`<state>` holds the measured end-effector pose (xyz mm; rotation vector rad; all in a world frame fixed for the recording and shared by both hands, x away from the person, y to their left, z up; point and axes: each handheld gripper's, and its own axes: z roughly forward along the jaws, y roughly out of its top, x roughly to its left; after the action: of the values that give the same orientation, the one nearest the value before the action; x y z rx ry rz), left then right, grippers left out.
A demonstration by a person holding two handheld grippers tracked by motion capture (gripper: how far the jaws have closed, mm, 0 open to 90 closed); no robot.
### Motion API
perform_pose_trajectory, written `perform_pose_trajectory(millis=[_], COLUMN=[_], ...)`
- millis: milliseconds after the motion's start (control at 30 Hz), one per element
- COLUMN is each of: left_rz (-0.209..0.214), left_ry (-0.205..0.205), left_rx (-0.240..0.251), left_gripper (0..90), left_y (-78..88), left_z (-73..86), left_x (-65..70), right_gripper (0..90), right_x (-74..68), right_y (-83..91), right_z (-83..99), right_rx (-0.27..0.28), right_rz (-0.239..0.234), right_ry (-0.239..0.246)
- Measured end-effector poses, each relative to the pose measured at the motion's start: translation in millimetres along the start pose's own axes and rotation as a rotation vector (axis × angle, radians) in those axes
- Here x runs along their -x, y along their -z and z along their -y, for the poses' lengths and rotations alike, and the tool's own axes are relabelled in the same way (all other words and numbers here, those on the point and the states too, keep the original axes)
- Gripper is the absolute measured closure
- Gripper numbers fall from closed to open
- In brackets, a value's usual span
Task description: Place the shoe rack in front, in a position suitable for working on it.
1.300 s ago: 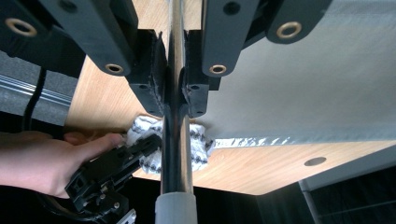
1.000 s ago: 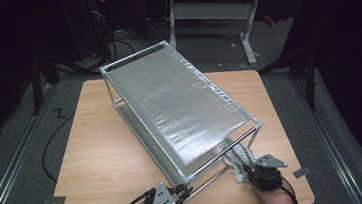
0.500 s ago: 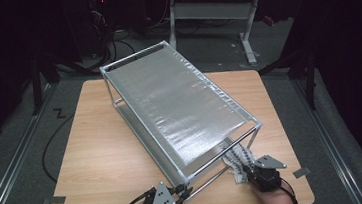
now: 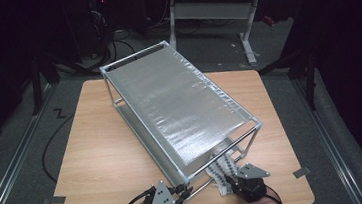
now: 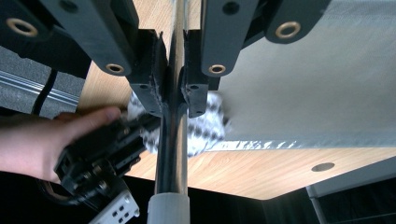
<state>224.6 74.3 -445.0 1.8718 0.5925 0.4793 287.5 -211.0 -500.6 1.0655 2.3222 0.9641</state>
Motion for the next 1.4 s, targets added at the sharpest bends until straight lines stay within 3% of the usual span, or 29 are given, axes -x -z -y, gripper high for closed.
perform_pose_trajectory(millis=[133, 200, 267, 300, 400, 500, 600, 867, 933, 967, 1000, 1067, 1100, 1133, 1167, 1267, 1400], left_rz=[0.000, 0.000, 0.000, 0.001, 0.003, 0.005, 0.002, 0.000, -0.001, -0.002, -0.003, -0.004, -0.005, -0.006, -0.005, -0.005, -0.006], left_ry=[0.002, 0.001, -0.001, 0.000, -0.001, -0.004, -0.005, -0.007, -0.008, -0.010, -0.010, -0.010, -0.011, -0.013, -0.013, -0.014, -0.013], left_rx=[-0.001, -0.001, -0.001, -0.001, -0.003, -0.002, -0.004, -0.005, -0.003, -0.003, -0.002, 0.000, 0.000, -0.001, -0.001, 0.000, -0.001], left_gripper=[79.7, 79.6, 79.6, 79.5, 79.4, 78.9, 79.2, 79.5, 79.5, 79.5, 79.5, 79.5, 79.5, 79.4, 79.4, 79.4, 79.5], left_y=[-0.7, -1.0, -1.1, -1.1, -1.4, -1.9, -1.8, -1.4, -1.2, -1.2, -1.2, -1.0, -0.8, -0.6, -0.2, 0.4, 0.0], left_z=[-0.4, -0.4, -0.4, -0.3, -0.1, 1.0, 0.9, 0.9, 1.3, 1.4, 1.5, 1.7, 1.7, 1.8, 1.9, 2.2, 2.0], left_x=[-0.1, -0.3, -0.4, -0.4, -0.5, -0.5, -0.5, -0.1, -0.1, 0.1, 0.3, 0.4, 0.5, 0.7, 0.7, 0.6, 0.9], right_gripper=[73.1, 72.1, 72.0, 72.3, 73.2, 74.4, 74.8, 74.6, 74.5, 74.4, 74.4, 74.4, 74.4, 74.3, 74.3, 74.4, 74.4], right_x=[-24.7, -43.7, -50.1, -62.0, -71.9, -79.6, -77.4, -44.2, -31.4, -17.7, -17.7, 3.3, 3.3, 16.7, 16.7, 39.8, 48.7], right_y=[-2.7, -4.5, -5.0, -5.2, -5.4, -5.7, -5.2, -4.9, -4.8, -4.3, -4.3, -2.9, -2.9, -1.4, -1.4, 2.7, 4.8], right_z=[-5.2, -9.2, -10.3, -12.0, -12.9, -14.5, -14.1, -9.9, -8.0, -5.7, -5.7, -1.8, -1.8, 1.2, 1.2, 7.8, 11.2], right_rx=[0.001, -0.001, 0.000, 0.001, 0.003, 0.006, -0.002, 0.001, 0.004, 0.006, 0.006, 0.005, 0.005, 0.005, 0.005, 0.008, 0.008], right_rz=[-0.058, -0.111, -0.123, -0.161, -0.189, -0.182, -0.174, -0.083, -0.056, -0.025, -0.025, 0.028, 0.028, 0.064, 0.064, 0.119, 0.150], right_ry=[0.057, 0.096, 0.111, 0.128, 0.146, 0.181, 0.167, 0.092, 0.060, 0.025, 0.025, -0.029, -0.029, -0.060, -0.060, -0.121, -0.143])
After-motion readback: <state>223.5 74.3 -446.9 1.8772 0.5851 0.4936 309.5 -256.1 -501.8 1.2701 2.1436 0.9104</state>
